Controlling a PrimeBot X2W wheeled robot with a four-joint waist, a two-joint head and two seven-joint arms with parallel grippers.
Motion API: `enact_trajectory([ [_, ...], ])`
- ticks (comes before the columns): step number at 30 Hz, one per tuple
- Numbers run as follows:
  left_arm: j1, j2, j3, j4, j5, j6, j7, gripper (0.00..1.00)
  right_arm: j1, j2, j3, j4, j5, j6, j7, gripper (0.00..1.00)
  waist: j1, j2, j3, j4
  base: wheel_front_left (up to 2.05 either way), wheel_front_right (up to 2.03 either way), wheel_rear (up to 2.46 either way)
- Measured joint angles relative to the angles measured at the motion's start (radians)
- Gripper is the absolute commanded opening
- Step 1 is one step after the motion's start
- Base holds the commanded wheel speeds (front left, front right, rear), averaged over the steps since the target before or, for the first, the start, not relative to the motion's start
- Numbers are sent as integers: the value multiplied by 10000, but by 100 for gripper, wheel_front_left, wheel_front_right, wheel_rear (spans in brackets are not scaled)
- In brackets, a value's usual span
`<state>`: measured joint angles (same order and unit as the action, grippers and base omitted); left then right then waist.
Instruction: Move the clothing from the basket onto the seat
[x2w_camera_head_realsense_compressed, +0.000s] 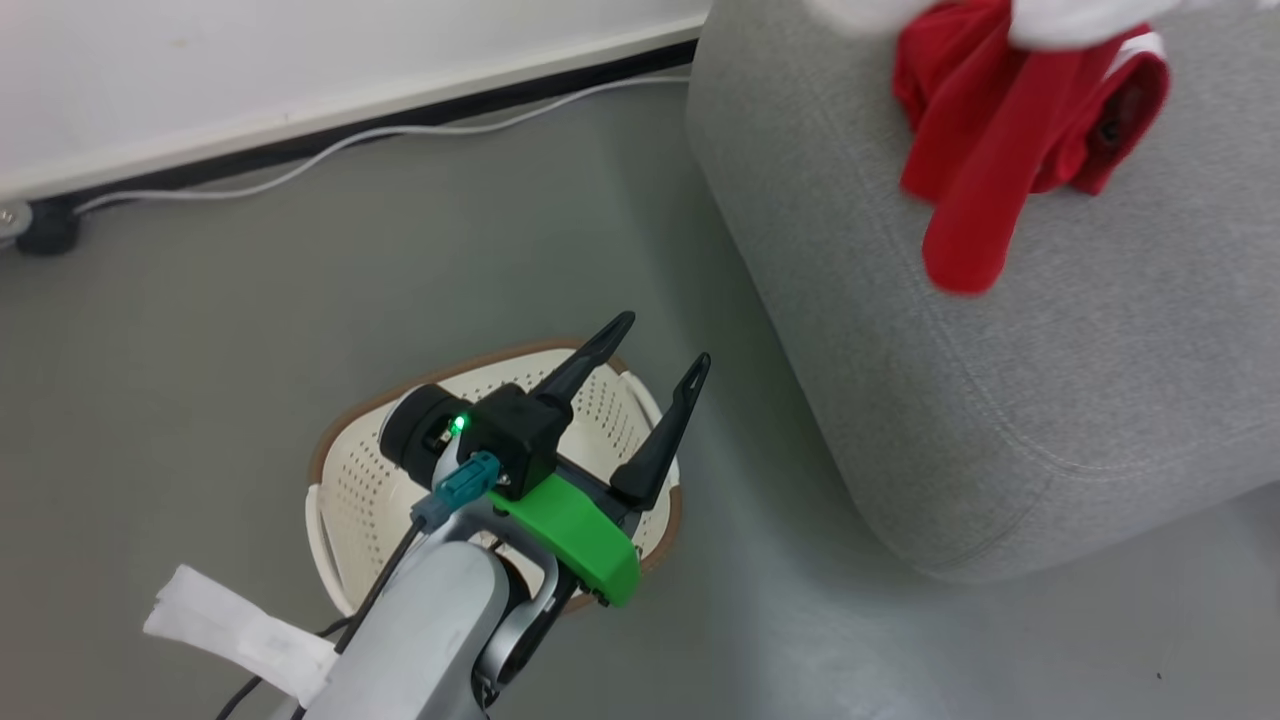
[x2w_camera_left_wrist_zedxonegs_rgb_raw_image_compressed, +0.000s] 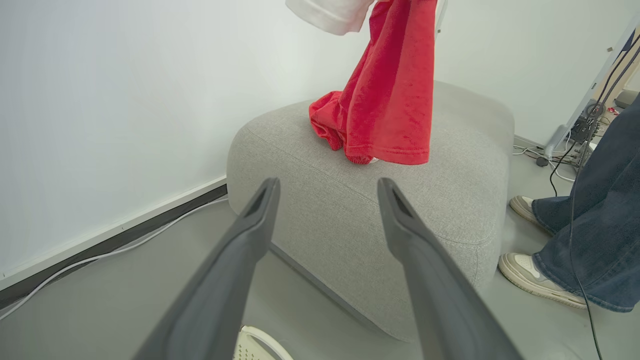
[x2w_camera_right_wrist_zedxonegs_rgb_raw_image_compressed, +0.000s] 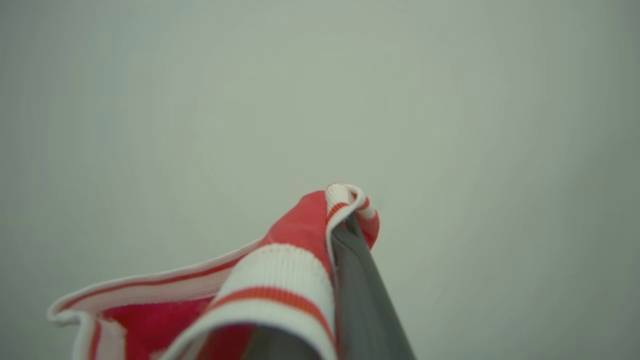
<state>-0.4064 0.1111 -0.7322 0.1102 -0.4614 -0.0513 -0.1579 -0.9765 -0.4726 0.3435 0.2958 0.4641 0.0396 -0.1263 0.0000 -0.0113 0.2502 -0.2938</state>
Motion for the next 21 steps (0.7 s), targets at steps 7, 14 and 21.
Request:
enact_trajectory([
  [7,-380,25,-84,-274,88,0,245,100,-1846,-938,-895,420,-111,-430,418,0,1,0,622,682,0,0,0],
  [14,-642,184,0,-581,370,0,372,100,-2838,-1657,-1584,991,-236,-807,583,0,1,0,1287,1328,0,0,0],
  [21,-810,548,247,-884,474,153,648,100,-2901,-2054,-2073,1969,-232,-1039,612,0,2,0,2029,1559,0,0,0],
])
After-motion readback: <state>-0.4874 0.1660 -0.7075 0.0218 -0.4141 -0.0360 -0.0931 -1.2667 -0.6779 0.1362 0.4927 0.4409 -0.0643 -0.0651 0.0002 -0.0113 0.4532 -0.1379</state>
